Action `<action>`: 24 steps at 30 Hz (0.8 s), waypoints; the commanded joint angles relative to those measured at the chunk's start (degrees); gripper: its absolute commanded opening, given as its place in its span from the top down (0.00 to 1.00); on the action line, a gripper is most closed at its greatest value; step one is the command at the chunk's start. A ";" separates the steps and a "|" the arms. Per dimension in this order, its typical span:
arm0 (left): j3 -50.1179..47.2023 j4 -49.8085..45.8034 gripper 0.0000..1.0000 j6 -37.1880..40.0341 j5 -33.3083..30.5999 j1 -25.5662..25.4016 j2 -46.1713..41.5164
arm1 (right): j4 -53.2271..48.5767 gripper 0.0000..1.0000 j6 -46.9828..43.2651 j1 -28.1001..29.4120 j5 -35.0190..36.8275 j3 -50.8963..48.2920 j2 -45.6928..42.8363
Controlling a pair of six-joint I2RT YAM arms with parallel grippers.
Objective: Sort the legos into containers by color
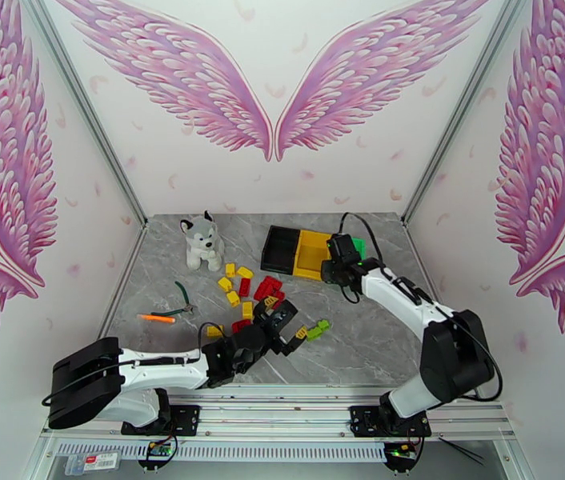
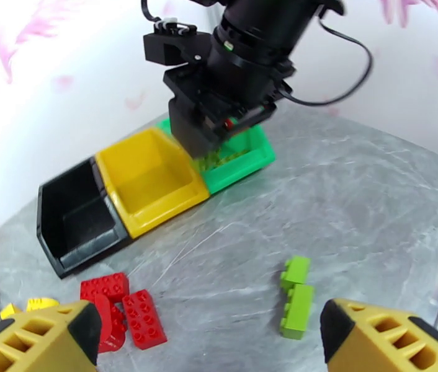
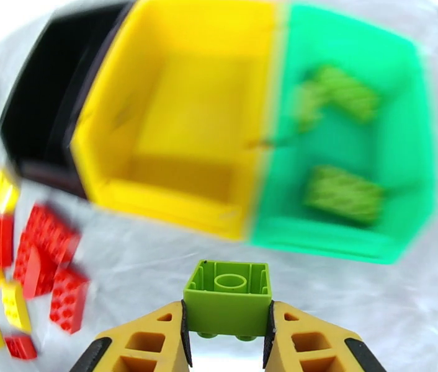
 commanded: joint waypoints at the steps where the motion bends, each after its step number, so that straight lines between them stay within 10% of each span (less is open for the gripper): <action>1: -1.53 6.44 0.01 6.30 -1.45 -2.29 -1.64 | 3.50 0.67 1.58 -1.79 4.71 -2.00 -2.32; 7: -1.42 8.50 0.01 9.40 -1.33 -5.27 -0.27 | 2.40 0.63 0.70 -4.40 3.23 2.82 2.35; 14: -1.32 8.68 0.01 8.99 -1.64 -5.46 0.34 | -0.02 0.29 0.26 -5.31 2.75 5.73 6.47; 24: -0.71 6.69 0.01 6.73 -4.31 -4.30 -0.23 | -2.88 0.27 1.75 -2.46 -3.49 4.75 1.79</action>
